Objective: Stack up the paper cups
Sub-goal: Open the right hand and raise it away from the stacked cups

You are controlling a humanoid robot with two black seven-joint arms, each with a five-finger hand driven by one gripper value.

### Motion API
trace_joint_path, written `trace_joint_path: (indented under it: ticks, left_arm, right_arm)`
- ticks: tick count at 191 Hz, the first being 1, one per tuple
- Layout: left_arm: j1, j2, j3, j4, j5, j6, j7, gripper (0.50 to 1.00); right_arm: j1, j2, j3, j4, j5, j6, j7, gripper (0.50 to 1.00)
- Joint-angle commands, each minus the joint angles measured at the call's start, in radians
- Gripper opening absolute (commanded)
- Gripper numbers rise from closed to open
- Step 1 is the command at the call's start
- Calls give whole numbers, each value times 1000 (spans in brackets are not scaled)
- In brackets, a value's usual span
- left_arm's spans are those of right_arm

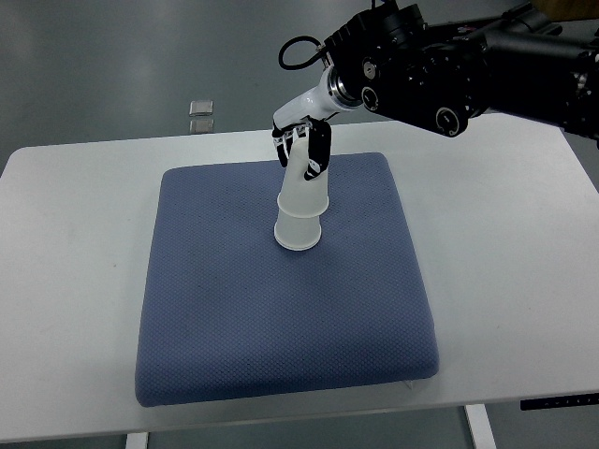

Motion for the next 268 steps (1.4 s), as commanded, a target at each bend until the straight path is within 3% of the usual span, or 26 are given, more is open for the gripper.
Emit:
trace_joint_path:
  ticks: [1,47,87,107,118,130,150,196,243,268]
  left_arm:
    - [0,0,0,1,0,0,0,1000]
    - [0,0,-1,1,0,0,0,1000]
    - [0,0,-1,0,0,0,0,1000]
    - [0,0,0,-2,0,0,0,1000]
    - [0,0,0,-2,0,0,0,1000]
    - [0,0,-1,0,0,0,0,1000]
    - [-2,0,-1,0,0,0,0,1000]
    - [-2,0,0,-3,0,0,0,1000]
    - [-2,0,0,-5,0,0,0,1000]
    - [-2,0,0,-5,0,0,0,1000]
  right_arm:
    - [-17,0,1,0,0,-10,-1,611]
    - [-65,0,3,0,0,-44,-1,613]
    - [-120,0,18,0,-2,-96,-1,646]
    - [-142,0,38,-2,-2,-103,-1,746]
    - [-148,0,40,-5,-2,-103,-1,768]
    - [-152,0,40,-6,-2,-102,-1,862]
    - [-139,0,57,-11,0,-85,-3,901]
    - [19,0,139,-25,87,51,-3,911]
    - [38,0,209,-91,212,10,6,911]
    - [-154,-72,383,-169,365,-51,17,911]
